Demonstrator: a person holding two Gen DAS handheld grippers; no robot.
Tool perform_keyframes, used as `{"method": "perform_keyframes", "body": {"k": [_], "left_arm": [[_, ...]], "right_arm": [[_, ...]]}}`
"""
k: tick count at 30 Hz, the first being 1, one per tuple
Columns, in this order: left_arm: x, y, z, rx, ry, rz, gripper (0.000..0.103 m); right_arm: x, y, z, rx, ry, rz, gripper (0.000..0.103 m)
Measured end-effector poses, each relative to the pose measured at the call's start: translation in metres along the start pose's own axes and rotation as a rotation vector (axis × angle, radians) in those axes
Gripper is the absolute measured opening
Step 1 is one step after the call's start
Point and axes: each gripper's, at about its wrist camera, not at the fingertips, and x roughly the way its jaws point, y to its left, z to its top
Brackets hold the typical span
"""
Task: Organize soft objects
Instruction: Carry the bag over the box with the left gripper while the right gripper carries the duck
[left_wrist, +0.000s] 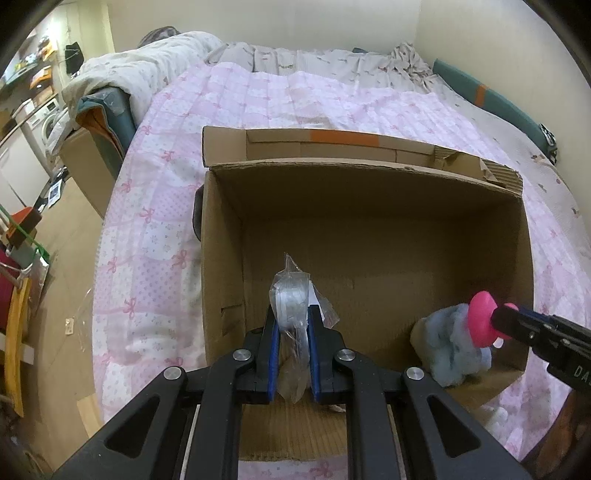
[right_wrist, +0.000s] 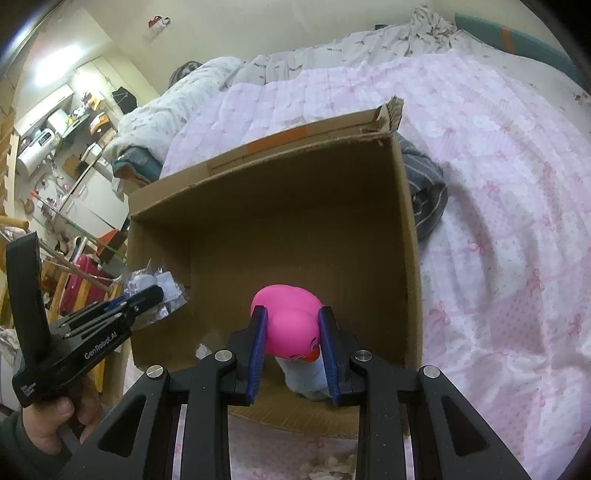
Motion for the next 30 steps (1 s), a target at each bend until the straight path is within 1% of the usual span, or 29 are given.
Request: {"method": "perform_keyframes", "body": {"k": [7, 12, 19, 23, 25, 26, 27, 29, 30], "left_arm": [[0.002, -0.003, -0.003, 0.009, -0.006, -0.026, 0.012], [0.002, -0.004, -0.005, 0.013, -0.025, -0.01, 0.012], [0.001, -0.003, -0.005, 0.005, -0.038, -0.017, 0.012], [0.0, -0.002, -0.005, 0.005, -0.034, -0.014, 0.014], [0.0, -0.002, -0.004, 0.004, -0.03, -0.017, 0.022], [-0.001, -0.002, -0.004, 0.002, -0.03, -0.02, 0.033], [-0.003, -0.002, -0.005, 0.0, -0.035, -0.018, 0.048], [-0.008, -0.002, -0.006, -0.003, -0.063, -0.005, 0.065], [-0.011, -0.002, -0.005, -0.002, -0.078, -0.001, 0.067]], "right_arm": [[0.004, 0.001, -0.002, 0.001, 0.015, -0.001, 0.029], [0.003, 0.004, -0.004, -0.004, 0.018, -0.01, 0.03], [0.004, 0.006, -0.003, -0.015, 0.021, -0.018, 0.03], [0.007, 0.005, -0.004, -0.016, 0.027, -0.022, 0.03], [0.008, 0.007, -0.003, -0.018, 0.028, -0.023, 0.03], [0.008, 0.008, -0.003, -0.019, 0.029, -0.024, 0.03], [0.009, 0.008, -0.003, -0.02, 0.029, -0.026, 0.03], [0.01, 0.008, -0.004, -0.022, 0.031, -0.031, 0.03], [0.011, 0.009, -0.004, -0.025, 0.031, -0.037, 0.03]]}}
